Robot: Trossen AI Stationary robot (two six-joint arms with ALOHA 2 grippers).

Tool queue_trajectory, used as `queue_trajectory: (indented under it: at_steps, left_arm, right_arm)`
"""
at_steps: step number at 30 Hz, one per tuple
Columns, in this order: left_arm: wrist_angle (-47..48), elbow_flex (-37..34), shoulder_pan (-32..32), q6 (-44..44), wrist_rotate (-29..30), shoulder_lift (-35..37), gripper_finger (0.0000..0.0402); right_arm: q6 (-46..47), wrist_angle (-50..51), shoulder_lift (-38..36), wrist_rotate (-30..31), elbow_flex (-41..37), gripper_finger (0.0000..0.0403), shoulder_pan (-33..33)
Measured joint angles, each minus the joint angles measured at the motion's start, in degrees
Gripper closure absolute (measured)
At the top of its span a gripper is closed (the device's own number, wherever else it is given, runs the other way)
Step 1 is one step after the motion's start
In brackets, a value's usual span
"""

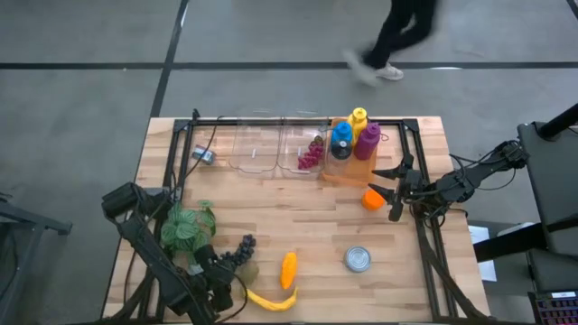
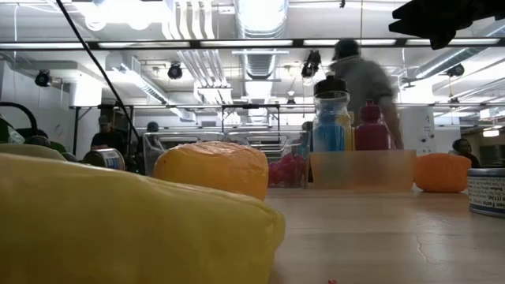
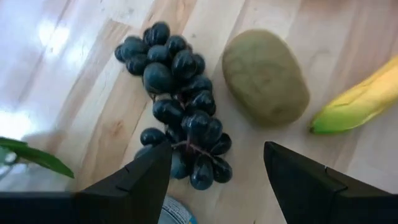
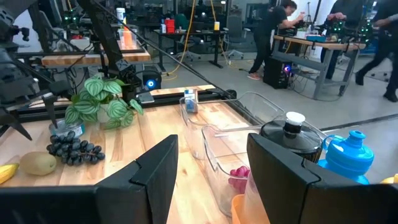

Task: Pick & Place Food Item
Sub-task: Put the black grapes into the right transparent bin

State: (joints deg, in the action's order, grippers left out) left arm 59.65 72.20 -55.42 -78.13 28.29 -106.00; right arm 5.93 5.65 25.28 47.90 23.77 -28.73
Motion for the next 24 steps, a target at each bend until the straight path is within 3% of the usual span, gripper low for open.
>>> queue_trajectory:
  at_steps: [11,24]
  left_arm:
    - [-6.8,-7.5,0.0,-1.4,2.9,1.2,0.014]
    - [-27.2,-25.0,0.0,-3.4,6.8,13.7,0.014]
  right_arm:
    - [0.0,0.0,0.0,0.0,0.0,0.0213,0.0]
    - [0.0,0.0,0.0,0.0,0.0,0.0213,0.0]
